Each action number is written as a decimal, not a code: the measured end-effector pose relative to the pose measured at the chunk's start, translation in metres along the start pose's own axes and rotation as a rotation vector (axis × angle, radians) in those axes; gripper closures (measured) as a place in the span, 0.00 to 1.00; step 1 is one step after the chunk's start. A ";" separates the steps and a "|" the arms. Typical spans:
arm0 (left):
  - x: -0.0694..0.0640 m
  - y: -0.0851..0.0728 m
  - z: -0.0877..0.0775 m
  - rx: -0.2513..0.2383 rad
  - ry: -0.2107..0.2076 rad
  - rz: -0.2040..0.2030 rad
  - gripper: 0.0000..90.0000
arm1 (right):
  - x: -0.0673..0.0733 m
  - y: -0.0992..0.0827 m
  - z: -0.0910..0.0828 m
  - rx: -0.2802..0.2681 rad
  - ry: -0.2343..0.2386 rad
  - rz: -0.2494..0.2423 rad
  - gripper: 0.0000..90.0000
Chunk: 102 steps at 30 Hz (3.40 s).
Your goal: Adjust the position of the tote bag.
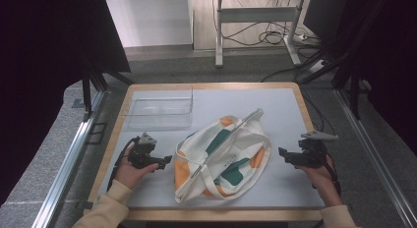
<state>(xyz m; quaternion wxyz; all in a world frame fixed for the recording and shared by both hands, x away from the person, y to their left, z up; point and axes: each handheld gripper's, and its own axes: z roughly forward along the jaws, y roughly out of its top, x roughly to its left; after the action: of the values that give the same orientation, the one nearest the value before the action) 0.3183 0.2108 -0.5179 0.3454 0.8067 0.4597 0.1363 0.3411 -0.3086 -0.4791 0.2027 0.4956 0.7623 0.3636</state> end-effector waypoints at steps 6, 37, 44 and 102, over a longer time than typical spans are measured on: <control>0.003 0.000 -0.001 0.003 -0.034 -0.011 0.23 | -0.004 -0.003 0.000 0.013 0.063 -0.019 0.21; -0.013 0.016 -0.032 -0.031 -0.092 0.035 0.26 | -0.001 -0.004 0.000 0.033 0.068 -0.035 0.26; -0.025 0.024 -0.043 -0.066 -0.104 0.063 0.26 | -0.001 -0.005 0.001 0.035 0.061 -0.036 0.26; -0.118 0.021 -0.045 0.083 -0.342 0.239 0.77 | 0.000 -0.008 0.004 0.059 0.031 0.004 0.23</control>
<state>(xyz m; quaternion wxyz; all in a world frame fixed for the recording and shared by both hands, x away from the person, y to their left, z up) 0.2439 0.1243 -0.4597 0.3660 0.8805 0.3006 0.0185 0.3386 -0.3091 -0.4880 0.1756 0.4974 0.7746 0.3490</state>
